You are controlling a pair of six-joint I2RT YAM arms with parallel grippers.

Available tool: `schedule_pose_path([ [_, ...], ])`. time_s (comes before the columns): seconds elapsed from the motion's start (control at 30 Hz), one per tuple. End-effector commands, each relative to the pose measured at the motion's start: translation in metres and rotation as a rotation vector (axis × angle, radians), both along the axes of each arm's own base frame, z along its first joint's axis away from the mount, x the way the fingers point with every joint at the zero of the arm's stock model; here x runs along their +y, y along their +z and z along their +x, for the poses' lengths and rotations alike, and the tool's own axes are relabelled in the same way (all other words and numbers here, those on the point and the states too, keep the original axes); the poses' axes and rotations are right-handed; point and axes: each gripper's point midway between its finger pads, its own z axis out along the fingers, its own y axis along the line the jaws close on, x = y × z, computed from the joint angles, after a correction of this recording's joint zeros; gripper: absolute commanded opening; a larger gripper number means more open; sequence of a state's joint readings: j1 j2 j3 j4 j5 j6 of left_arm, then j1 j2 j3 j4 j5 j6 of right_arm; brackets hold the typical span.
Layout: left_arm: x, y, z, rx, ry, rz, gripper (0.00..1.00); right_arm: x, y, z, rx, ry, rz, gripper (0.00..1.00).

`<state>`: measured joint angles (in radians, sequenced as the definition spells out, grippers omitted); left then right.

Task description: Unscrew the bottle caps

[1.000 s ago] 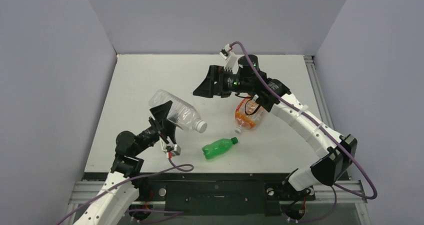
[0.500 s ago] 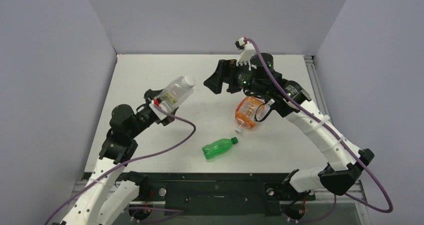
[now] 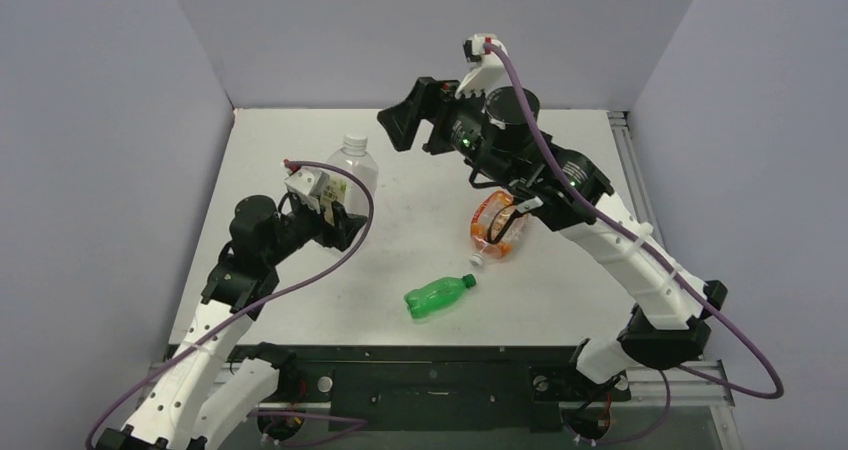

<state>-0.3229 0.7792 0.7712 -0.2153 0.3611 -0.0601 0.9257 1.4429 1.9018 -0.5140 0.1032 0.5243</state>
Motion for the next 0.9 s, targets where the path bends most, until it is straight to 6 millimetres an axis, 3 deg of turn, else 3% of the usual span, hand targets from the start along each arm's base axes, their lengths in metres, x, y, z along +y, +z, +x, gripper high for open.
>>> schedule_pose_path([
  [0.0, 0.008, 0.034, 0.003, -0.061, 0.101, -0.076, 0.0, 0.011, -0.009, 0.034, 0.034, -0.141, -0.042, 0.82],
  [0.13, 0.004, 0.036, -0.002, -0.102, 0.092, -0.019, 0.0, 0.024, -0.018, 0.037, 0.056, -0.147, -0.048, 0.79],
  [0.3, -0.013, 0.041, -0.006, -0.156, 0.05, 0.034, 0.0, 0.037, -0.031, 0.036, 0.08, -0.125, -0.064, 0.75],
  [0.87, -0.011, 0.054, 0.008, -0.247, 0.104, 0.101, 0.0, 0.057, -0.06, 0.039, 0.155, -0.11, -0.034, 0.65],
])
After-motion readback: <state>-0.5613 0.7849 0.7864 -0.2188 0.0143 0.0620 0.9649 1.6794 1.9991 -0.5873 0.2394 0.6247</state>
